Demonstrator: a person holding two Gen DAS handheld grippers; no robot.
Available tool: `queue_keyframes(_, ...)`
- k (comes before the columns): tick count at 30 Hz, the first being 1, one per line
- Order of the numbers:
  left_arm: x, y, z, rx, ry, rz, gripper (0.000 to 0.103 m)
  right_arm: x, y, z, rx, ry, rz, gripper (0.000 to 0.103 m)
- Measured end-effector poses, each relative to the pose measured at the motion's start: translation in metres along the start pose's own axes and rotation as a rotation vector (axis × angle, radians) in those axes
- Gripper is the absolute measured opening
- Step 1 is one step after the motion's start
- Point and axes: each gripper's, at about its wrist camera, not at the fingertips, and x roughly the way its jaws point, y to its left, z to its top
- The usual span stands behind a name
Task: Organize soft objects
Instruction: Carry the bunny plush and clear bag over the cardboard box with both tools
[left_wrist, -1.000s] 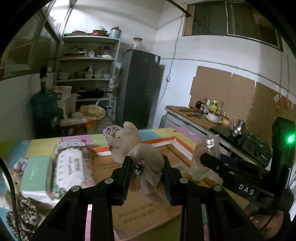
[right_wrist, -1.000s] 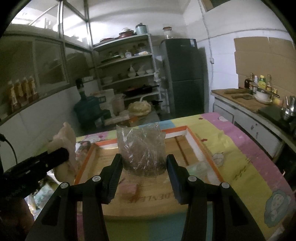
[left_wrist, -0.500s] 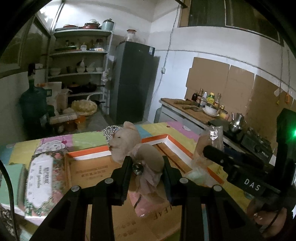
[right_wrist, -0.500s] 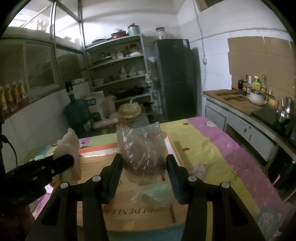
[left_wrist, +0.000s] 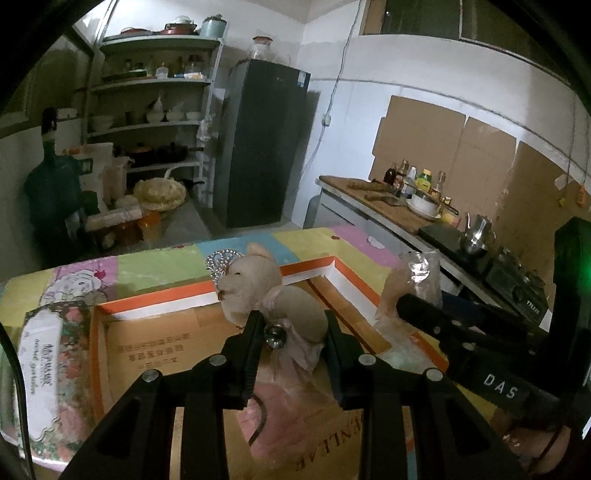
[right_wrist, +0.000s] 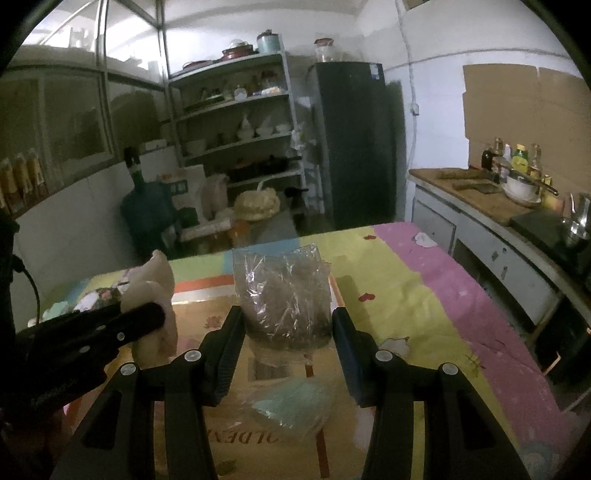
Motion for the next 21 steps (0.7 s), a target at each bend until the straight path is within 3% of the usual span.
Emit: queue_keyframes(21, 0.046, -0.007, 0.001, 0.003, 0.123, -0.003, 0.032, 0.055, -0.008, -0.001, -0.052, 0.155, 0.028, 0.05)
